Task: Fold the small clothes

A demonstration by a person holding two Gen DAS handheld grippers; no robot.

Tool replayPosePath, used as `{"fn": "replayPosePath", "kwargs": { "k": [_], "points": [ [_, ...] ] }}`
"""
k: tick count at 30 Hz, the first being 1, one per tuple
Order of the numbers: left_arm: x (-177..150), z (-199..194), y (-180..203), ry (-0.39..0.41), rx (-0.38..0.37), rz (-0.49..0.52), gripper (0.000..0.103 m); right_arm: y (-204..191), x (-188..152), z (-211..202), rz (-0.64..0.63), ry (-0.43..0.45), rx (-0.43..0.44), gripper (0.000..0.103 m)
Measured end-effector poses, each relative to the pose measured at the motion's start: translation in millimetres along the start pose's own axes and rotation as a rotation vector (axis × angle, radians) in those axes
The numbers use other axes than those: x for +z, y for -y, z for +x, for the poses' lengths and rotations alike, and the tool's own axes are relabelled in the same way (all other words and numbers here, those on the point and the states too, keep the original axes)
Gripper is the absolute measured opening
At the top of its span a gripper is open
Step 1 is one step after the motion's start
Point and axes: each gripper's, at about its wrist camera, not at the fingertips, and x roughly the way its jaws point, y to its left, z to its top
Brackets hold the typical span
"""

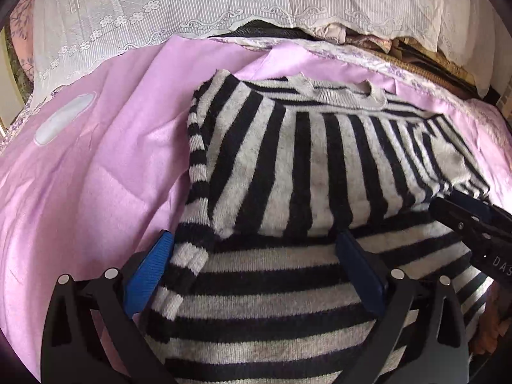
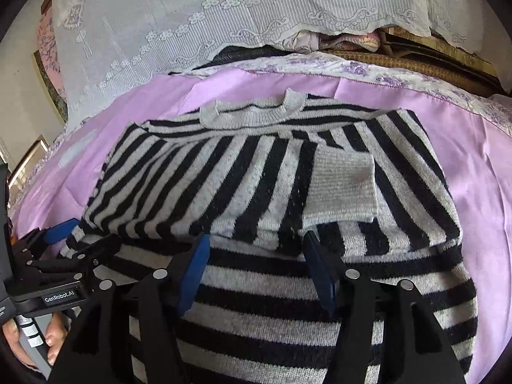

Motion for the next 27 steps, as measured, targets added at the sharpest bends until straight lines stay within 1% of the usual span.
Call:
{"fn": "replayPosePath", "kwargs": {
  "k": [2, 3, 5, 8, 10, 12, 15, 16, 18, 20, 22, 25, 27],
  "points": [
    [-5, -1, 4, -0.007, 0.026, 0.023, 0.098, 1, -5, -2, 0.002, 0.001, 0.009, 0.065],
    [-7, -4, 4, -0.004, 0.024, 0.021, 0.098, 4, -7, -3, 0.015, -0.011, 0.02, 0.066],
    [-14, -10, -2, -0.01, 0.007, -0.006, 0.098, 9, -13, -9, 0.047, -0.001, 0.038, 0.066],
    [-26, -22, -16, -0.016, -0.04, -0.072, 0.098, 15, -25, -23, 0.077, 0.008, 0.046, 0.066],
    [-34, -33, -22, -0.005, -0.073, -0.109, 0.098, 16, -34, -35, 0.073, 0.02, 0.038, 0.066],
    [-42, -43, -25, 0.004, -0.085, -0.121, 0.098, 16, -44, -49, 0.065, 0.032, 0.031, 0.067],
    [-53, -59, -24, 0.027, -0.076, -0.102, 0.098, 19, -65, -76, 0.055, 0.077, 0.028, 0.072],
    [-56, -66, -24, 0.043, -0.071, -0.093, 0.098, 20, -72, -84, 0.046, 0.089, 0.023, 0.073],
    [-63, -81, -28, 0.084, -0.077, -0.086, 0.098, 25, -87, -104, 0.029, 0.111, 0.02, 0.078],
    [-70, -98, -37, 0.116, -0.116, -0.097, 0.098, 34, -99, -125, 0.025, 0.149, 0.021, 0.083],
    [-79, -110, -50, 0.123, -0.178, -0.13, 0.098, 43, -110, -145, 0.033, 0.193, 0.019, 0.086],
    [-96, -118, -73, 0.104, -0.255, -0.206, 0.098, 64, -126, -165, 0.075, 0.228, 0.03, 0.088],
    [-109, -119, -84, 0.079, -0.298, -0.238, 0.098, 82, -137, -172, 0.132, 0.22, 0.056, 0.089]
  ]
}}
